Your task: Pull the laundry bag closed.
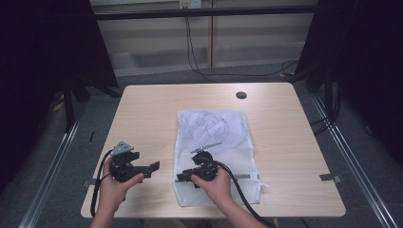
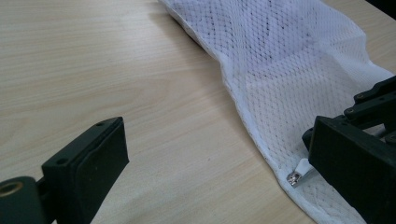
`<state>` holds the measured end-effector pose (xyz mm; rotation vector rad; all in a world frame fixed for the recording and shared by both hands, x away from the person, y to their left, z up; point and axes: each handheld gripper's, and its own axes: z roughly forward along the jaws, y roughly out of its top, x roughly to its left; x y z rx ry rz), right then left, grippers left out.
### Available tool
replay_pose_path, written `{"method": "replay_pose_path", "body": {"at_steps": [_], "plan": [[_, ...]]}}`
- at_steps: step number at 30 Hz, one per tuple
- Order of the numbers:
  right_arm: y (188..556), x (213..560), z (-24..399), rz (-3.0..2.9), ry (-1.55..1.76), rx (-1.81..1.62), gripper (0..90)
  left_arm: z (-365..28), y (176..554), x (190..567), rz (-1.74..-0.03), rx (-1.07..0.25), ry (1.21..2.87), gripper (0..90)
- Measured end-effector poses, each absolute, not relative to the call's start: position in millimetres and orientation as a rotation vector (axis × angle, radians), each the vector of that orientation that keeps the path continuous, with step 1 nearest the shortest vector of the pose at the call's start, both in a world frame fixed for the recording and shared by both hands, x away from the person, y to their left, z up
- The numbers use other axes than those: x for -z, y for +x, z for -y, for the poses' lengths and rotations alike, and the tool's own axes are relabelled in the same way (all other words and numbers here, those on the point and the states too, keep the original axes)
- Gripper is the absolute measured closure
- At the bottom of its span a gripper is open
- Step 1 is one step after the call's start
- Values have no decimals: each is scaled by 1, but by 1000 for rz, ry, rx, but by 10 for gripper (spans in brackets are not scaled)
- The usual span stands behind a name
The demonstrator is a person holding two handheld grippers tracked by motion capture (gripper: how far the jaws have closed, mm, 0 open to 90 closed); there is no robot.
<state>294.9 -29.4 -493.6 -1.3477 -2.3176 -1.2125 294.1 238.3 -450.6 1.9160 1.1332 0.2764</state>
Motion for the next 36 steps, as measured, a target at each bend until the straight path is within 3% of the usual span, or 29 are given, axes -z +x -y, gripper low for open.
{"method": "replay_pose_path", "body": {"at_steps": [13, 20, 36], "plan": [[295, 500, 26, 2293, -1349, 1184, 671, -240, 295, 451, -1139, -271, 1914, 44], [295, 497, 25, 2250, -1348, 1209, 742, -239, 295, 452, -1140, -269, 1922, 44], [297, 502, 16, 2227, -1369, 1184, 812, -240, 295, 453, -1143, -264, 1926, 44]]}}
